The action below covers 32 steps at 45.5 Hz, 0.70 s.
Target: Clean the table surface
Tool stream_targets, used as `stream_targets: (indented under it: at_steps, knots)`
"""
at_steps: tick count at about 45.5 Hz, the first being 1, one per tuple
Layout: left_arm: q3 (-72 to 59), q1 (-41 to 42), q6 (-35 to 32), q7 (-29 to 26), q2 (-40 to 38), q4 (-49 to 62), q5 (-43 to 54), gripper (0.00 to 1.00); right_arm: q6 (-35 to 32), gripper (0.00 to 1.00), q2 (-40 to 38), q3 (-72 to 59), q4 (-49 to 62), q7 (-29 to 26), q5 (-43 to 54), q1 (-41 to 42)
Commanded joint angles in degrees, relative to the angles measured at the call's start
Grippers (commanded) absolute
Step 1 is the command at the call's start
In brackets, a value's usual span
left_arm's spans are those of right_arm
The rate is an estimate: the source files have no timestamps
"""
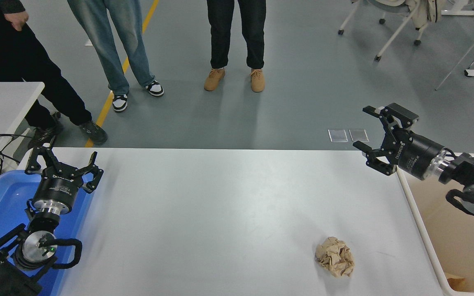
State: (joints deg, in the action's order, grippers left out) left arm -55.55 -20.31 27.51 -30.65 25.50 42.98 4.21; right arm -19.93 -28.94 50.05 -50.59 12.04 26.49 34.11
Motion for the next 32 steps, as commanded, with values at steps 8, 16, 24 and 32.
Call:
stream_targets:
  at_steps: [8,16,24,32]
  knots:
    - [0.00,0.00,0.00,-0.03,-0.01,0.00,0.01,0.99,11.58,0.99,6.09,2.60,7.17,4.31,-3.90,-2.65]
    - [0.00,0.00,0.00,-0.03,-0.01,0.00,0.01,0.99,14.13,0.99,5.83,2.60,7.44,5.36,-3.90,-2.82]
    - [0.00,0.00,0.00,-0.03,-0.01,0.00,0.01,0.99,15.36,0.99,5.57,2.60,7.44,5.45,-3.90,-3.17]
    - [0.00,0.00,0.00,-0.03,-0.01,0.00,0.01,0.99,15.45,0.99,4.16,1.98,6.56,5.36,-3.90,-3.79]
